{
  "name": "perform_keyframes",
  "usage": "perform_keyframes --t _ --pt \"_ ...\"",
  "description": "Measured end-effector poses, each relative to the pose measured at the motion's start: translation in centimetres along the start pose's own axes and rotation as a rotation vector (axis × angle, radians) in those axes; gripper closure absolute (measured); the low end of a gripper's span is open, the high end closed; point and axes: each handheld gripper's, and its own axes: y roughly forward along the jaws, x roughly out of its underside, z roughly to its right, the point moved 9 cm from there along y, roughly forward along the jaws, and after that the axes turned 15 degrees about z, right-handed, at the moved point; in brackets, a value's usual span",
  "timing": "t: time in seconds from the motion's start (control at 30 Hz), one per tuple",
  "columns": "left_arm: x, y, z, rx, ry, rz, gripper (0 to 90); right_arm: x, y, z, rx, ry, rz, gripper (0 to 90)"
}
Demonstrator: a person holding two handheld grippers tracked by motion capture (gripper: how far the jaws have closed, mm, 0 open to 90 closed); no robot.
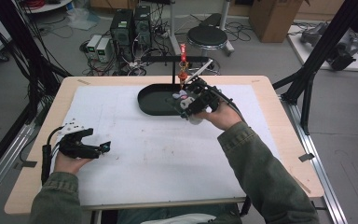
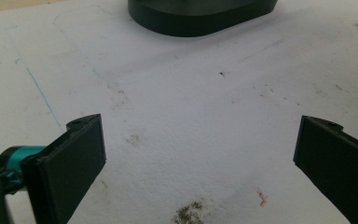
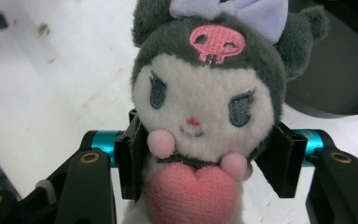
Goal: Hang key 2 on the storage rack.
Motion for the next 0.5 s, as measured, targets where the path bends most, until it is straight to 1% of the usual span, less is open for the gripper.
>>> perform_keyframes --t 0.03,0.07,0.13,0.2,0.23,0.27,0.33,0.37,0.4,0.47,0.5 --pt "0.0 0.0 0.0 0.0 0.0 -0.001 2.6 -0.3 0.1 1.0 -0.004 0.04 0.006 43.1" --pt "0.0 0.0 0.0 0.0 0.0 -0.001 2.6 -0.3 0.1 1.0 -0.004 0.04 0.006 43.1" --pt "0.0 0.0 -0.1 -0.001 -0.001 0.001 2.6 -0.6 0.0 2.2 -0.004 0.059 0.002 43.6" --pt "0.0 0.0 -0.1 -0.003 -0.003 0.001 2.6 -1.0 -0.1 3.3 0.011 0.082 0.014 43.9" --pt "0.0 0.0 -0.1 -0.004 -0.005 0.002 2.6 -1.1 -0.1 3.9 0.006 0.087 0.018 44.0" --pt "0.0 0.1 -0.1 -0.003 -0.005 0.002 2.6 -1.3 -0.2 4.3 0.001 0.103 0.023 44.1" --pt "0.0 0.1 -0.1 -0.003 -0.005 0.002 2.6 -1.4 -0.1 5.3 -0.001 0.097 0.019 44.1" --pt "0.0 0.0 -0.2 -0.003 -0.004 0.0 2.6 -1.5 -0.2 5.8 0.006 0.09 0.004 44.1" --pt "0.0 0.0 -0.2 -0.003 -0.001 0.002 2.6 -1.6 -0.2 6.2 0.009 0.087 0.006 44.1" --pt "0.0 0.0 -0.2 -0.004 -0.004 0.001 2.6 -1.9 -0.4 6.8 -0.019 0.098 0.017 44.1" --pt "0.0 0.0 -0.2 -0.005 -0.005 0.001 2.6 -2.0 -0.5 7.2 -0.029 0.093 0.019 44.0"
